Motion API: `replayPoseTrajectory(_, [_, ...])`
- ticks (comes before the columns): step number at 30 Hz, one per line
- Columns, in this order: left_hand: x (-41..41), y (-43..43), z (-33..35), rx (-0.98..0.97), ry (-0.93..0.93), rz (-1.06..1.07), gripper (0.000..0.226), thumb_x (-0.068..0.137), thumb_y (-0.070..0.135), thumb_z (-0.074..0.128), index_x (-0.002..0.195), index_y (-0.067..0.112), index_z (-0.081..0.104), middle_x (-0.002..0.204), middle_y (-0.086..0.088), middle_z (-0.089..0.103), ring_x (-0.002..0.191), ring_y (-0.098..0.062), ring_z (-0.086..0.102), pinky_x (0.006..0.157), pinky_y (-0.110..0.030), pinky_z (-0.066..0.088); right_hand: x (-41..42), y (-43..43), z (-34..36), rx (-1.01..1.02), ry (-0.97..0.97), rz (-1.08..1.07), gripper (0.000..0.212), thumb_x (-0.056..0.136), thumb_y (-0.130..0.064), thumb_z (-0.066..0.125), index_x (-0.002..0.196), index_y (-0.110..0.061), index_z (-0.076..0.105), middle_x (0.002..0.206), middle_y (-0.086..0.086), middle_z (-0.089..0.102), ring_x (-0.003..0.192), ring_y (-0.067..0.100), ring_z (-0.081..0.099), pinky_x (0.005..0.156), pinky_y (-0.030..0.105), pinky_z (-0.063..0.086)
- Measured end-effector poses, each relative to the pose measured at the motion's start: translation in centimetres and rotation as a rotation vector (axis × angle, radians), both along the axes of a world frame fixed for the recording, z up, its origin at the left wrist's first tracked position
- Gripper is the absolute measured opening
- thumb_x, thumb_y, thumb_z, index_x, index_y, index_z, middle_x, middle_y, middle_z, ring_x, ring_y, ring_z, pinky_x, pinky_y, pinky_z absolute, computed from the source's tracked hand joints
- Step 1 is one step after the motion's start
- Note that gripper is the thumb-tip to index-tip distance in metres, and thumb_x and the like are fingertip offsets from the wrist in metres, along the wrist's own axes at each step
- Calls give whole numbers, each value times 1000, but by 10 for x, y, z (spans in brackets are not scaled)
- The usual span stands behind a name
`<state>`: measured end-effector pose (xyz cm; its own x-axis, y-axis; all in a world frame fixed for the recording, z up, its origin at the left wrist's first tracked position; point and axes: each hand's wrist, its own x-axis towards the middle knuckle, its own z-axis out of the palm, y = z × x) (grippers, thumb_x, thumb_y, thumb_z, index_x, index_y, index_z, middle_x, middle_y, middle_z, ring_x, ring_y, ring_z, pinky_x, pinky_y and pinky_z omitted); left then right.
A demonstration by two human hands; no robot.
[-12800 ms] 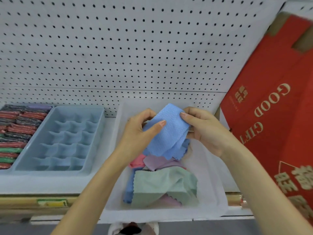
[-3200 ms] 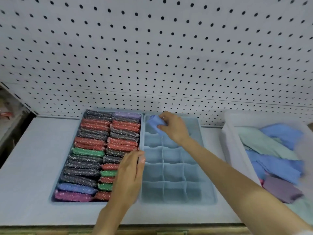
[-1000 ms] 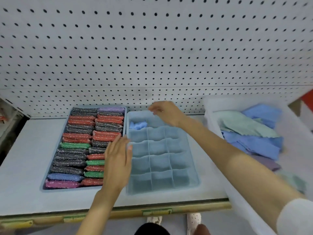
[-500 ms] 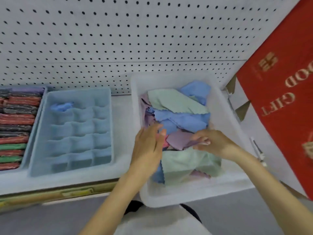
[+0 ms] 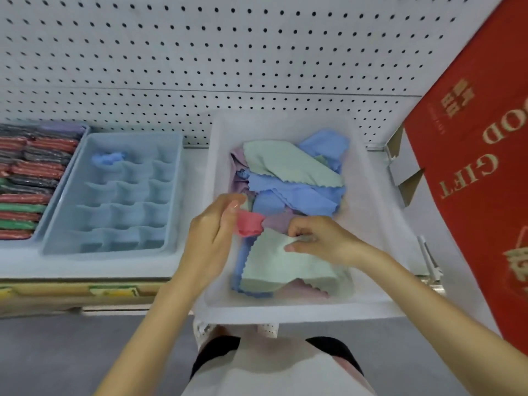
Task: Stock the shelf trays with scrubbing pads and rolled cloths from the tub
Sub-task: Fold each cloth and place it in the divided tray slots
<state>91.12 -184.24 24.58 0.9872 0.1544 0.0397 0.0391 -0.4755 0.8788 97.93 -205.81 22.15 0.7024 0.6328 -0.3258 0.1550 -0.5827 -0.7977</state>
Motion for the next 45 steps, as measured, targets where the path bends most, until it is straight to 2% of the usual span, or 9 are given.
replayPoseTrajectory(4, [-1, -16, 15, -320, 173, -131, 54, 79, 56, 56, 126, 32, 50, 128, 19, 56, 115, 10, 52, 94, -12, 41, 0, -6, 45, 377, 42, -106, 19, 80, 4, 68, 78, -15, 64, 72, -15, 63, 70, -3, 57, 68, 14, 44])
replayPoseTrajectory(12, [15, -14, 47, -722, 247, -148, 35, 63, 22, 78, 93, 6, 71, 97, -11, 73, 85, -24, 68, 70, -33, 55, 6, -13, 102, 669, 39, -235, 21, 78, -7, 62, 97, -13, 70, 88, -2, 73, 83, 11, 67, 75, 20, 52])
replayPoseTrajectory(17, [27, -17, 87, -600, 72, -194, 24, 69, 24, 75, 89, 11, 71, 91, -13, 72, 81, -22, 66, 70, -34, 51, 1, -12, 109, 688, 25, -325, 35, 80, -8, 63, 115, -12, 64, 102, 7, 72, 89, 18, 68, 80, 29, 55])
replayPoseTrajectory(22, [35, -31, 112, -227, -99, -219, 17, 83, 10, 71, 78, -1, 60, 65, -1, 52, 57, -13, 46, 55, -26, 37, -1, -2, 131, 732, -138, -547, 19, 74, -18, 72, 92, -12, 73, 100, 6, 71, 89, 14, 67, 80, 29, 54])
replayPoseTrajectory(27, [38, -34, 119, -167, -183, -309, 13, 73, 16, 74, 70, 8, 64, 127, 16, 57, 106, 5, 57, 79, -13, 45, -3, -1, 154, 774, -213, -521, 5, 81, -13, 67, 80, -12, 72, 75, -4, 72, 73, 7, 65, 69, 19, 53])
replayPoseTrajectory(30, [35, -28, 127, -216, -221, -410, 28, 67, 31, 72, 78, 5, 69, 137, 23, 49, 120, 4, 51, 88, -15, 45, -2, -7, 164, 807, -175, -473, 13, 73, -23, 68, 81, -14, 74, 80, 1, 73, 77, 12, 67, 71, 24, 54])
replayPoseTrajectory(36, [27, -29, 132, -404, -205, -341, 24, 64, 22, 81, 73, 5, 68, 69, 0, 64, 62, -12, 60, 57, -22, 50, -2, -14, 177, 872, -192, -425, 7, 68, -19, 70, 73, -20, 75, 77, -1, 73, 73, 11, 68, 67, 20, 52])
replayPoseTrajectory(41, [27, -26, 133, -471, -255, -217, 23, 67, 13, 76, 79, -4, 65, 74, -2, 71, 72, -13, 68, 66, -20, 53, 1, -25, 178, 811, -269, -497, 3, 78, -9, 68, 79, -7, 70, 72, -2, 72, 68, 9, 67, 65, 17, 50])
replayPoseTrajectory(45, [27, -25, 132, -480, -305, -109, 53, 67, 27, 84, 75, -13, 50, 76, -37, 56, 74, -26, 56, 74, -42, 51, -1, -27, 173, 733, -408, -471, 12, 83, -4, 65, 89, -14, 69, 56, -3, 64, 55, 7, 59, 62, 17, 48])
